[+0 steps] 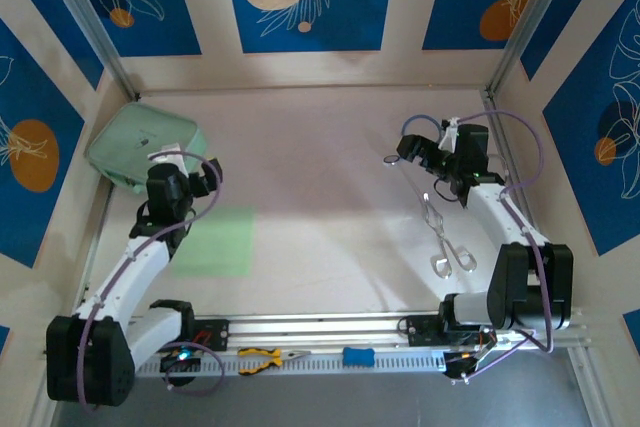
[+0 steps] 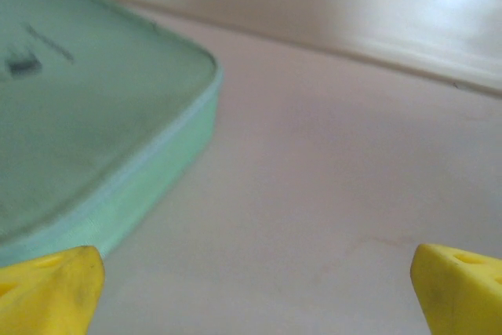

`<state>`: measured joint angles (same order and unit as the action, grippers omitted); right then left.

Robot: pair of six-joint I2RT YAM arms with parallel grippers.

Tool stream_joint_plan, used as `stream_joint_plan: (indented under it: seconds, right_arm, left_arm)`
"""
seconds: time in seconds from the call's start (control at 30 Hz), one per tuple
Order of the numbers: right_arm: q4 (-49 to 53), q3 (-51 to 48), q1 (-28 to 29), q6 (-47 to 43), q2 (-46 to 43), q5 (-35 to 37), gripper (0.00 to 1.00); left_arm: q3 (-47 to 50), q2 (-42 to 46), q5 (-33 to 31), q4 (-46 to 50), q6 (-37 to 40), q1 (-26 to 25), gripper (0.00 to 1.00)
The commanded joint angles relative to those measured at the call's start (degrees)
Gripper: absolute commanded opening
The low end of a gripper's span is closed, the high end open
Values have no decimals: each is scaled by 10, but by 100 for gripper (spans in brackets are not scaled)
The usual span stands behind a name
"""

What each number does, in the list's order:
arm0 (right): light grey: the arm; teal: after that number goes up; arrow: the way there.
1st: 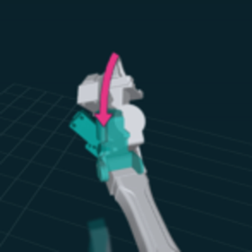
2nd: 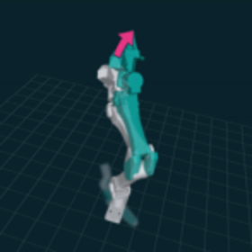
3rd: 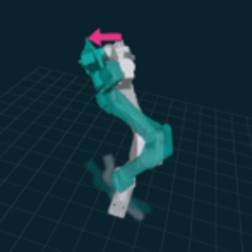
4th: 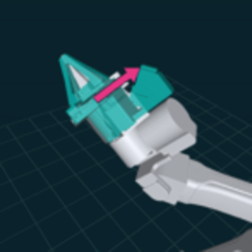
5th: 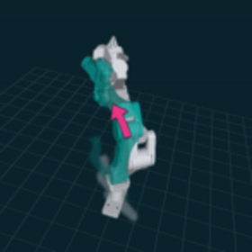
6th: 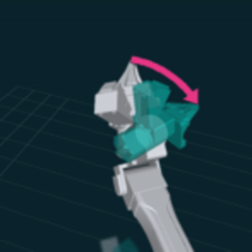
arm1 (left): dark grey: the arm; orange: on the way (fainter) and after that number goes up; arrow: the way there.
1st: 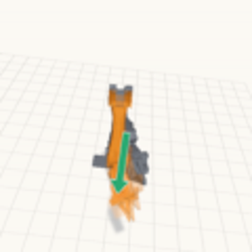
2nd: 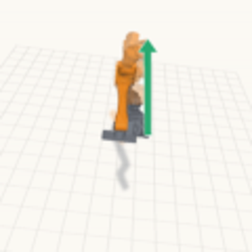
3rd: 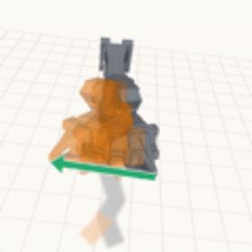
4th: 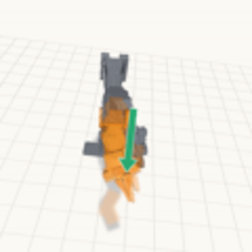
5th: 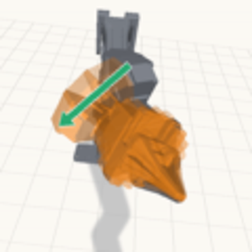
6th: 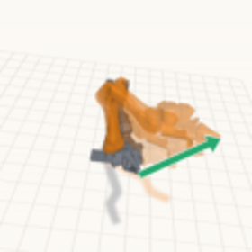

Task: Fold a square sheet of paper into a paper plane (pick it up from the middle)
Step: Move the square sheet of paper to the center of the table.

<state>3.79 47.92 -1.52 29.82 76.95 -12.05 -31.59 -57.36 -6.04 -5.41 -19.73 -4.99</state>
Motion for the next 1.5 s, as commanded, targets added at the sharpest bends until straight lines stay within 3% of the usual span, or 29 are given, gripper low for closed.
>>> stream_joint_plan:
  seconds: [0.0, 0.17, 0.43, 1.0, 1.17, 1.47]
  right_arm:
    - [55, -8, 21, 76, 13, -130, 99]
    - [79, -24, 96, 80, 5, -107, 99]
    - [40, -71, 184, 123, -18, -47, 99]
    - [6, -112, 214, 187, -45, 3, 99]
    - [35, -136, 220, 245, -70, 98, 98]
    - [37, -165, 221, 258, -104, 77, 99]
  left_arm:
    - [3, -4, 112, 114, -98, 5, 100]
    - [13, -34, 170, 181, -150, 5, 100]
    - [42, -41, 152, 227, -170, 4, 99]
    - [72, -128, 213, 177, -190, -23, 99]
    - [104, -129, 213, 127, -247, -74, 98]
    - [69, -192, 138, 39, -351, -245, 97]
